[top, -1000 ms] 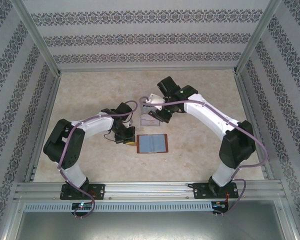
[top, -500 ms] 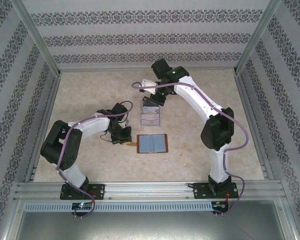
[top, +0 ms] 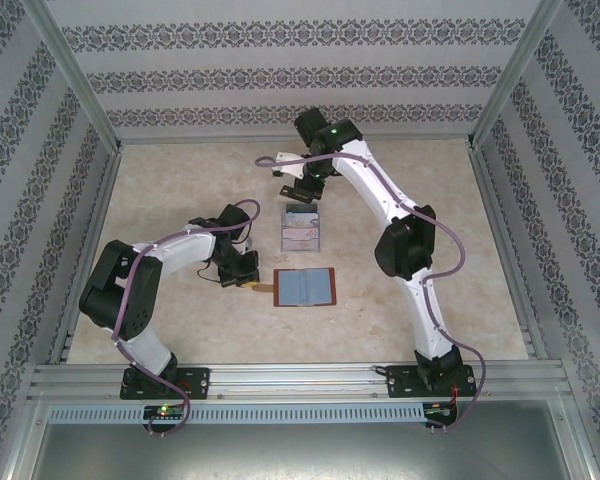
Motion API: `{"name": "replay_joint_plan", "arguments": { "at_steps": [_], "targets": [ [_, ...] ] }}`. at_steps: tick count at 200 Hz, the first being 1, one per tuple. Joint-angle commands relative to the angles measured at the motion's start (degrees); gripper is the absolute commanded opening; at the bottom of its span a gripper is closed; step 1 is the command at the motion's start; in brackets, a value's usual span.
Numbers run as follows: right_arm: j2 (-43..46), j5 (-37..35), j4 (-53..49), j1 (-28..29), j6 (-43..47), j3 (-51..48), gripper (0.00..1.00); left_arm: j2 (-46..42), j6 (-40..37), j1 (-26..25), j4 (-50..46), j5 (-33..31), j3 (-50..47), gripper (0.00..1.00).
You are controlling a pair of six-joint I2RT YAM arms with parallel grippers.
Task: Take the credit cards out of the card holder
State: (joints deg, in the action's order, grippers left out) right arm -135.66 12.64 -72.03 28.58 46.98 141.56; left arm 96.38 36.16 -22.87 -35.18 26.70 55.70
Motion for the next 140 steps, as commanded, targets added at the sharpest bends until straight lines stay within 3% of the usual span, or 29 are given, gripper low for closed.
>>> {"name": "replay_joint_plan", "arguments": {
  "at_steps": [1, 122, 140],
  "targets": [
    [-2.2, -0.1, -3.7, -0.7, 2.7, 2.4, 0.0, -0.9, -1.1, 0.7, -0.5, -0.3, -0.5, 0.04],
    [-7.2, -3.0, -6.5, -0.5, 5.6, 2.1, 0.0, -0.8, -0.6, 0.9, -0.7, -0.2, -0.5, 0.04],
    [-7.0, -4.2, -5.5, -0.5, 4.9, 2.1, 0.11, -0.7, -0.5, 0.9, -0.6, -0.1, -0.5, 0.04]
  ]
}}
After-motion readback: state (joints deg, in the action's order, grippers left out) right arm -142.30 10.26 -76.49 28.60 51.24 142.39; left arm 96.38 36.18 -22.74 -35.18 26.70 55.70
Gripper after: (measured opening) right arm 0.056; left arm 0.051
